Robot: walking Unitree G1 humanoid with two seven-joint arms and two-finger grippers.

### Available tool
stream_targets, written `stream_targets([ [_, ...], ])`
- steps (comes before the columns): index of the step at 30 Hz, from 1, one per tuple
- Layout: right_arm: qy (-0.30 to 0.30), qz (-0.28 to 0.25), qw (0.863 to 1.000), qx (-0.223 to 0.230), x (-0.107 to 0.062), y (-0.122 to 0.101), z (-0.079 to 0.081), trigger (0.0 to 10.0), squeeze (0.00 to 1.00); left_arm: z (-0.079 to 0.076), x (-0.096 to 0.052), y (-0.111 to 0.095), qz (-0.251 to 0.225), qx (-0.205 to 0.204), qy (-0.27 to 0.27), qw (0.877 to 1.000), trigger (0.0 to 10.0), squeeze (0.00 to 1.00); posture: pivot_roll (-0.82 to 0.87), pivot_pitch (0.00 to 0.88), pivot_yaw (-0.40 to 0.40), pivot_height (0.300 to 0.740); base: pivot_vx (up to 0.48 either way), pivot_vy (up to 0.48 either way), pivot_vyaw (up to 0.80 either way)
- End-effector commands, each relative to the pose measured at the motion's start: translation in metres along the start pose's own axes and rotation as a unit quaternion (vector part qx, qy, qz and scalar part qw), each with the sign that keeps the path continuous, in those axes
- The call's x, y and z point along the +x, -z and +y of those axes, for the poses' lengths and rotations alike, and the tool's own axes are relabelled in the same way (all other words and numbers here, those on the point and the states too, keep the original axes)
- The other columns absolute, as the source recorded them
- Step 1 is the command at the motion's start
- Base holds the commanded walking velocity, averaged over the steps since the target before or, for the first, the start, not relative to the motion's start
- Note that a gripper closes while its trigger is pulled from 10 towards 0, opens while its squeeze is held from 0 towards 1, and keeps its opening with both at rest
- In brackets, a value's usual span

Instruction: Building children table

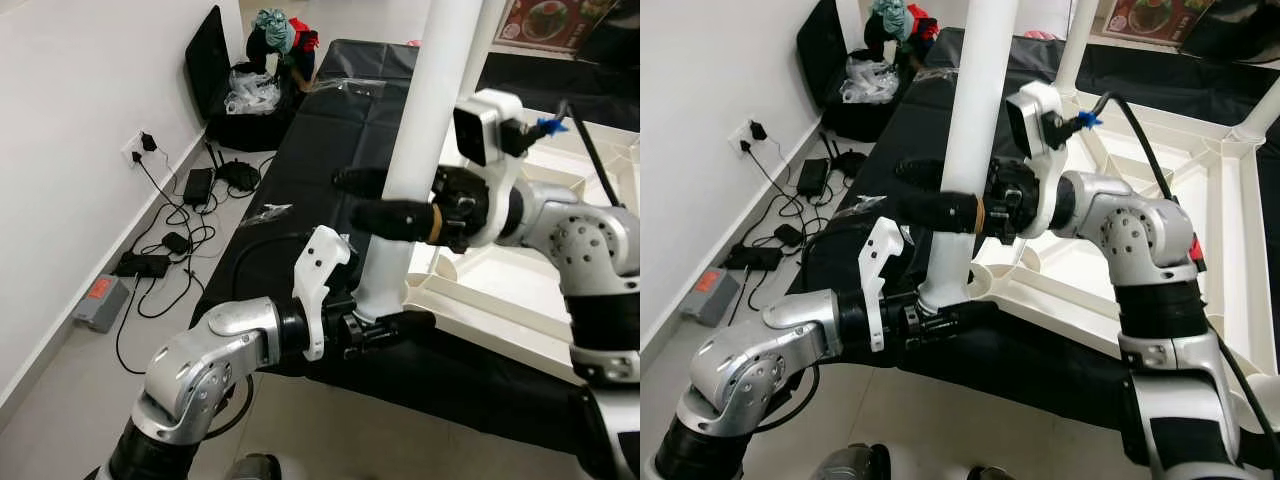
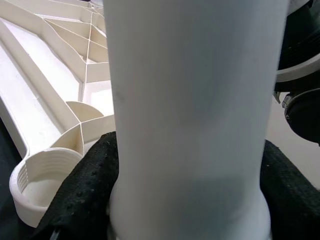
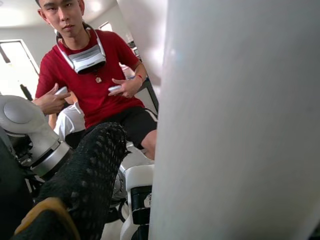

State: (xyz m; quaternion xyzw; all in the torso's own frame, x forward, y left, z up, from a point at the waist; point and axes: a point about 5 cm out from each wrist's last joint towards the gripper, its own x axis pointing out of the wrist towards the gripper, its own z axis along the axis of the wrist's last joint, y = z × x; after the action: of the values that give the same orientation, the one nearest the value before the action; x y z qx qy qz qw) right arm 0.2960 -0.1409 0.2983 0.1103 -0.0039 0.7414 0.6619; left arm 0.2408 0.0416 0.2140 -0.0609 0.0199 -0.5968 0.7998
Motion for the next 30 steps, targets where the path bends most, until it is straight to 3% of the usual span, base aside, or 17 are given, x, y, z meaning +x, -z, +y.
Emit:
stream_targets([
  [1,-0.021,0.011,1.0,0.002,0.0037,0.0016,0.0046,10.0,0.0,-0.008,0.0011,0.0015,0.005,-0.002,0.018,1.0,10.0,0.0,0.16,0.176,-0.004,0.74,0.0,0.0,0.0],
  [13,-0.028,0.02,0.999,0.012,0.0038,0.0033,0.0051,9.8,0.0,-0.0109,0.0012,0.0026,0.006,-0.007,0.024,1.0,10.0,0.0,0.16,0.186,-0.003,0.74,0.0,0.0,0.0],
  [14,-0.028,0.021,0.999,0.014,0.0035,0.0038,0.0054,6.3,0.0,-0.0116,0.001,0.003,0.007,-0.009,0.025,1.0,10.0,0.0,0.16,0.185,-0.005,0.74,0.0,0.0,0.0],
  [15,-0.028,0.022,0.999,0.015,0.0033,0.004,0.0056,4.1,0.0,-0.012,0.0008,0.0032,0.008,-0.009,0.025,1.0,10.0,0.0,0.16,0.185,-0.005,0.74,0.0,0.0,0.0],
  [17,-0.028,0.022,0.999,0.015,0.0033,0.004,0.0056,4.1,0.0,-0.012,0.0008,0.0032,0.008,-0.009,0.025,1.0,10.0,0.0,0.16,0.185,-0.005,0.74,0.0,0.0,0.0],
  [19,-0.031,0.023,0.999,0.017,0.003,0.0047,0.0061,0.0,0.0,-0.0122,0.0,0.0035,0.009,-0.011,0.025,1.0,10.0,0.0,0.16,0.186,-0.002,0.74,0.0,0.0,0.0],
  [30,-0.034,0.021,0.999,0.02,0.0018,0.0043,0.0073,0.0,0.0,-0.0107,-0.0015,0.0042,0.013,-0.012,0.023,1.0,10.0,0.0,0.16,0.188,-0.001,0.74,0.0,0.0,0.0],
])
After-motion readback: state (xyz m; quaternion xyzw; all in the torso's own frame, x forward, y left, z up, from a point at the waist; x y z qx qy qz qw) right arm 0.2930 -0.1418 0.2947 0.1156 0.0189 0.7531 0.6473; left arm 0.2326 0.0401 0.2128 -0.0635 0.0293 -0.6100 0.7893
